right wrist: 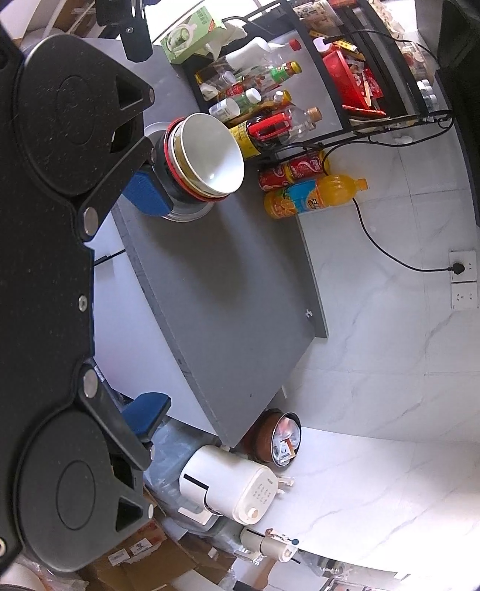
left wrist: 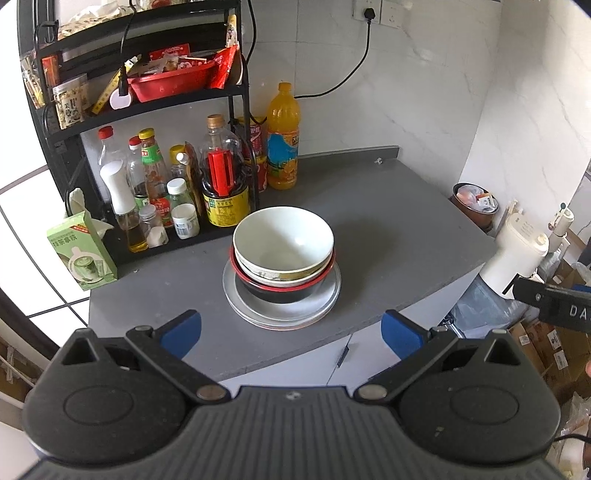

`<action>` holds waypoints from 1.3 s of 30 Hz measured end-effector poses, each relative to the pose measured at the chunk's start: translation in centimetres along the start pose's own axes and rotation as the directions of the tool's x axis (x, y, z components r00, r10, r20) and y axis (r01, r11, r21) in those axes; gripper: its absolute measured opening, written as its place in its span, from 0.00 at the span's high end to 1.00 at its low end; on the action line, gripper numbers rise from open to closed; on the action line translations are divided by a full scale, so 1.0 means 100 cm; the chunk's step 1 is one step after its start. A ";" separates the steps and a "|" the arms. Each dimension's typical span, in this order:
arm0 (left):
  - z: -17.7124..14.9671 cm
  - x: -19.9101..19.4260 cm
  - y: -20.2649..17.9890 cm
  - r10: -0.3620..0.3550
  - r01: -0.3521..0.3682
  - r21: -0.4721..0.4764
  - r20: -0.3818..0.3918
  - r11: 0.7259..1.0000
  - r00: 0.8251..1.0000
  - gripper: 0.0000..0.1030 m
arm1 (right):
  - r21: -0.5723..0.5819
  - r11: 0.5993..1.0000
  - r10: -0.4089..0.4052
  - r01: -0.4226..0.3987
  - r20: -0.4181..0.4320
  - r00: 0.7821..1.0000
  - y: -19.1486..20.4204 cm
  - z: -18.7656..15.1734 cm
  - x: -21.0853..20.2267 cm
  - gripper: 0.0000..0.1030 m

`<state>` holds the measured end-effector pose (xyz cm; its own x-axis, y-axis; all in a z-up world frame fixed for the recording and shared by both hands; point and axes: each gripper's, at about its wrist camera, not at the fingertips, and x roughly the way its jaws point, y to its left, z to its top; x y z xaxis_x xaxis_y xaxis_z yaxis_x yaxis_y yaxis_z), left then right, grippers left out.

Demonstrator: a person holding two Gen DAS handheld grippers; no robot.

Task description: Organize plates and bowls

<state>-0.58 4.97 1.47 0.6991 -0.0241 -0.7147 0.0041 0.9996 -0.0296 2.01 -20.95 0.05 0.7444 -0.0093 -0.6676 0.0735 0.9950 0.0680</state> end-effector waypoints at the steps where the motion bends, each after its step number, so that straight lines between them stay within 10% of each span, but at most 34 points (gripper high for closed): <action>1: 0.000 0.000 0.000 -0.001 0.001 0.001 0.000 1.000 1.000 0.00 | -0.003 1.000 0.001 -0.001 -0.001 1.000 0.001 0.000 0.000 0.00; 39: -0.003 -0.002 -0.004 0.004 -0.004 0.000 0.007 1.000 1.000 0.00 | -0.010 1.000 0.003 -0.003 -0.007 1.000 0.002 -0.001 -0.003 0.00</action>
<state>-0.95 4.57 1.40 0.7039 -0.0202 -0.7100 0.0012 0.9996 -0.0273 1.79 -20.78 0.19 0.7402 -0.0053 -0.6723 0.0644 0.9959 0.0630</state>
